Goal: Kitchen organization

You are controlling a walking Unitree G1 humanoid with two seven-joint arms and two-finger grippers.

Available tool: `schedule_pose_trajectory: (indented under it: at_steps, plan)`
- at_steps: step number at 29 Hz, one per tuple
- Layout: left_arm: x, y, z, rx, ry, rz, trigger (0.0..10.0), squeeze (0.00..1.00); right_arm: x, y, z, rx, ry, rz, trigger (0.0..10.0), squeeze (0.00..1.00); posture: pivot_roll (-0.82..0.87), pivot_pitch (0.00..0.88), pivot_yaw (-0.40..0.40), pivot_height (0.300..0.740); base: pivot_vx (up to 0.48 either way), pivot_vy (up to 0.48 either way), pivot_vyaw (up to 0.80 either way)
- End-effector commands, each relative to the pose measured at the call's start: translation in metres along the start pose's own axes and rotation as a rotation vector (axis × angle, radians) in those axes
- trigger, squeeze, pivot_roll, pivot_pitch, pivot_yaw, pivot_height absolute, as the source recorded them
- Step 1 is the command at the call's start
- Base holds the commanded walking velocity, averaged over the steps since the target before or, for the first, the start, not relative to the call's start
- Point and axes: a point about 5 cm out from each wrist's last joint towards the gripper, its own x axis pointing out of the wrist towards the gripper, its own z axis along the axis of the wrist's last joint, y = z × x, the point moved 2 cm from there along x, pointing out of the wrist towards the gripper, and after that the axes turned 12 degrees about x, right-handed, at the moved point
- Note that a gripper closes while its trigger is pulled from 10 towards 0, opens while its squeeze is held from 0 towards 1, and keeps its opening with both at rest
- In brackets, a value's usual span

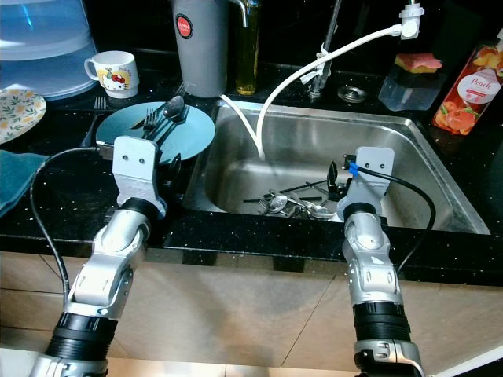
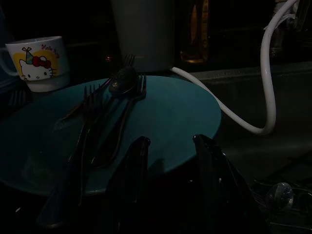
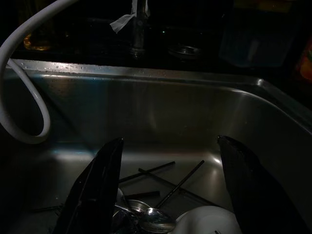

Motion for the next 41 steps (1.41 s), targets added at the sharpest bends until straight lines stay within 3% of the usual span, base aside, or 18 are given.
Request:
schedule_pose_trajectory:
  at_steps: [1,41]
  plan:
    - [-0.0051,-0.0038,-0.0146,-0.002,0.061,-0.009,10.0,0.0,0.0006,-0.0007,-0.0034,0.011,0.015,-0.007,10.0,0.0,0.21,0.032,-0.071,0.74,0.0,0.0,0.0]
    - [-0.0001,-0.0033,-0.0133,0.006,0.05,-0.016,10.0,0.0,0.0014,0.0015,-0.0035,0.013,0.007,-0.004,10.0,0.0,0.22,0.0,-0.059,0.74,0.0,0.0,0.0]
